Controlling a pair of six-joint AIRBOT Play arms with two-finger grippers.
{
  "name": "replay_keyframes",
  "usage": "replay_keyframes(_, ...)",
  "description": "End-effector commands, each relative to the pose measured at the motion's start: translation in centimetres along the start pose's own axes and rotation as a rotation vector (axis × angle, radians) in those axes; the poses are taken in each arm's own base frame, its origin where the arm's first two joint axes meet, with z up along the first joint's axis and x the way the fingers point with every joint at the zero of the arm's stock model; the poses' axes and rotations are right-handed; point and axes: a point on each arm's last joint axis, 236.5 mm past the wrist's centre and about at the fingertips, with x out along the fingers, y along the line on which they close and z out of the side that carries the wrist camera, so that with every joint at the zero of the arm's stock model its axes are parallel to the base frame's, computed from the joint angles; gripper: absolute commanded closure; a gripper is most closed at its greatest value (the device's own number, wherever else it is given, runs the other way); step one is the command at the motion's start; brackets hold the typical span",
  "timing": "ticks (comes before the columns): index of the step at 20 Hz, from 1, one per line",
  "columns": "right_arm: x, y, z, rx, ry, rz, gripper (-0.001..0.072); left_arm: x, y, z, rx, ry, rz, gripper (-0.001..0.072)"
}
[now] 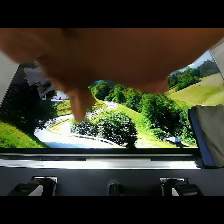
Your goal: Fold the shirts.
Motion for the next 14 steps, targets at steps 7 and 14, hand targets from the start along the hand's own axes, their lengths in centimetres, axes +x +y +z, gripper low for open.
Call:
replay_keyframes(7, 0.0, -2.4, -5.0, 0.036, 0.261, -0.114, 0.0667, -5.3, 0.4, 1.4, 0.118, -0.021, 0.13, 0.067)
replay_keyframes(14, 11.7, -2.4, -38.1, 0.101, 1.007, -0.14, 0.0666, 7.3, 12.6, -29.2, -0.174, 0.693, 0.216, 0.067)
